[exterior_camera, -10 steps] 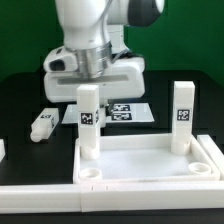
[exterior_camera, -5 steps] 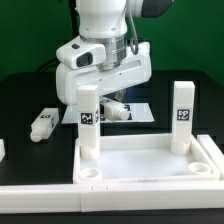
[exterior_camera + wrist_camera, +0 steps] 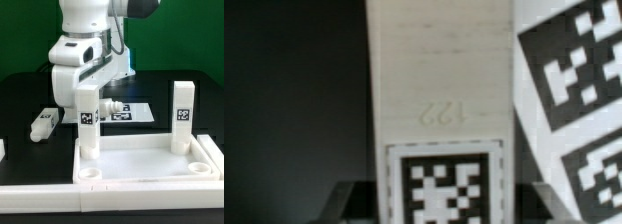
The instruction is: Assemble desk
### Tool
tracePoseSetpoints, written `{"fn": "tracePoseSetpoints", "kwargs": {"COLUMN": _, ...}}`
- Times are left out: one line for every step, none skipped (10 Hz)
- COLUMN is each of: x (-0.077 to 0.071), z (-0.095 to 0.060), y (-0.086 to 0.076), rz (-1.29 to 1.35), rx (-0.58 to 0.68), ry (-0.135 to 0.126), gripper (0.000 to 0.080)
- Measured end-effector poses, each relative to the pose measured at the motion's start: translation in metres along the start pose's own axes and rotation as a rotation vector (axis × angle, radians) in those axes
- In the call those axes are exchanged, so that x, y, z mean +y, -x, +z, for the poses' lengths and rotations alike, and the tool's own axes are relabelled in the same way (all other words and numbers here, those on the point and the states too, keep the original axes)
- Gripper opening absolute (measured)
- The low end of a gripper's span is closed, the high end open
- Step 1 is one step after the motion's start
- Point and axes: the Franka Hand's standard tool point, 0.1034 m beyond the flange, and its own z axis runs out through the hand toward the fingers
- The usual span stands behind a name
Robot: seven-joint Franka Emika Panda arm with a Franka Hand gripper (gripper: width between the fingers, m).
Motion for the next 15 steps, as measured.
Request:
{"fn": "tracePoseSetpoints", "kwargs": {"x": 0.001, "z": 0.000, "y": 0.001, "rz": -0.068, "rx": -0.006, "ry": 0.002, "gripper": 0.0284}}
{"fn": "tracePoseSetpoints", "kwargs": {"x": 0.001, "z": 0.001, "y": 0.002, "rz": -0.111, "rx": -0.011, "ry": 0.002, "gripper": 0.0284}}
{"fn": "tracePoseSetpoints", "kwargs": {"x": 0.000, "z": 0.004, "y": 0.000, "rz": -0.333, "rx": -0.030, "ry": 0.009, "gripper": 0.0284}}
{"fn": "tracePoseSetpoints", "kwargs": {"x": -0.001, "z": 0.008, "y": -0.007, "rz": -0.486, "rx": -0.049, "ry": 0.007, "gripper": 0.0284}}
{"fn": "tracePoseSetpoints", "kwargs": {"x": -0.001, "z": 0.010, "y": -0.009, "rz": -0.605, "rx": -0.067, "ry": 0.004, "gripper": 0.0284}}
{"fn": "tracePoseSetpoints", "kwargs": {"x": 0.000, "z": 0.010, "y": -0.006, "rz": -0.641, "rx": -0.071, "ry": 0.002, "gripper": 0.0284}}
{"fn": "tracePoseSetpoints", "kwargs": {"x": 0.000, "z": 0.010, "y": -0.004, "rz": -0.696, "rx": -0.078, "ry": -0.001, "gripper": 0.0284}}
{"fn": "tracePoseSetpoints", "kwargs": {"x": 0.000, "z": 0.011, "y": -0.003, "rz": -0.769, "rx": -0.086, "ry": -0.004, "gripper": 0.0284}}
{"fn": "tracePoseSetpoints", "kwargs": {"x": 0.001, "z": 0.012, "y": 0.002, "rz": -0.901, "rx": -0.093, "ry": -0.014, "gripper": 0.0284}}
{"fn": "tracePoseSetpoints", "kwargs": {"x": 0.005, "z": 0.014, "y": 0.009, "rz": -1.092, "rx": -0.094, "ry": -0.044, "gripper": 0.0284}}
{"fn": "tracePoseSetpoints", "kwargs": {"x": 0.008, "z": 0.016, "y": 0.007, "rz": -1.240, "rx": -0.099, "ry": -0.077, "gripper": 0.0284}}
{"fn": "tracePoseSetpoints", "kwargs": {"x": 0.011, "z": 0.016, "y": 0.006, "rz": -1.316, "rx": -0.103, "ry": -0.086, "gripper": 0.0284}}
{"fn": "tracePoseSetpoints", "kwargs": {"x": 0.011, "z": 0.016, "y": 0.009, "rz": -1.375, "rx": -0.109, "ry": -0.091, "gripper": 0.0284}}
{"fn": "tracePoseSetpoints", "kwargs": {"x": 0.012, "z": 0.016, "y": 0.012, "rz": -1.442, "rx": -0.118, "ry": -0.097, "gripper": 0.0284}}
{"fn": "tracePoseSetpoints", "kwargs": {"x": 0.013, "z": 0.016, "y": 0.014, "rz": -1.491, "rx": -0.124, "ry": -0.103, "gripper": 0.0284}}
